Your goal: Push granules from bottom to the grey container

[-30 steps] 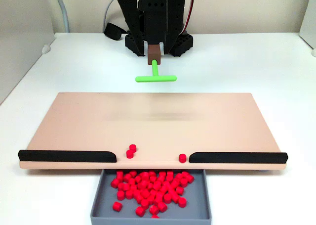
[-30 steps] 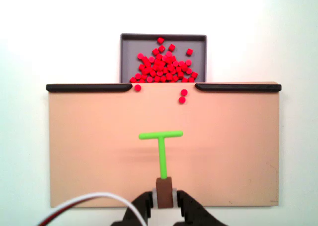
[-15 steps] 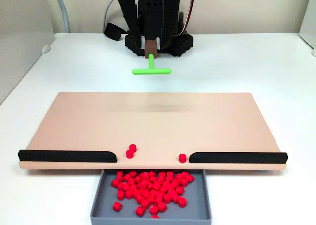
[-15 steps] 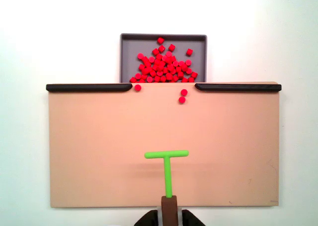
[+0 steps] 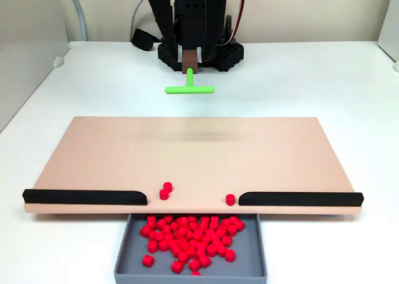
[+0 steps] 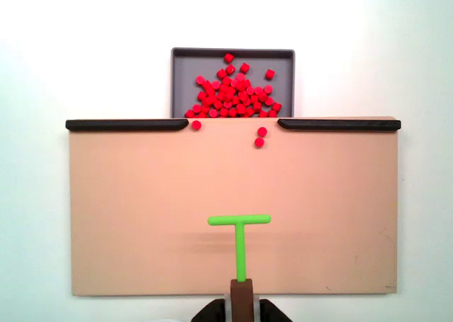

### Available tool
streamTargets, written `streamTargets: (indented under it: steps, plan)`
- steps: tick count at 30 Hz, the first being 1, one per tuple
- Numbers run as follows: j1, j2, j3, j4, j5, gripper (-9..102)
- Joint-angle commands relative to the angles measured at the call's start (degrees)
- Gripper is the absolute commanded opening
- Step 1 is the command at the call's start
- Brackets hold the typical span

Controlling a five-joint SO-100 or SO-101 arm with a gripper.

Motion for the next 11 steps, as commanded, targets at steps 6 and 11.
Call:
streamTargets:
  steps: [6, 11]
  plan:
    - [-0.3, 2.2, -0.5, -0.4, 0.5, 0]
    - [-0.4, 2.2, -0.5, -0.4, 0.5, 0]
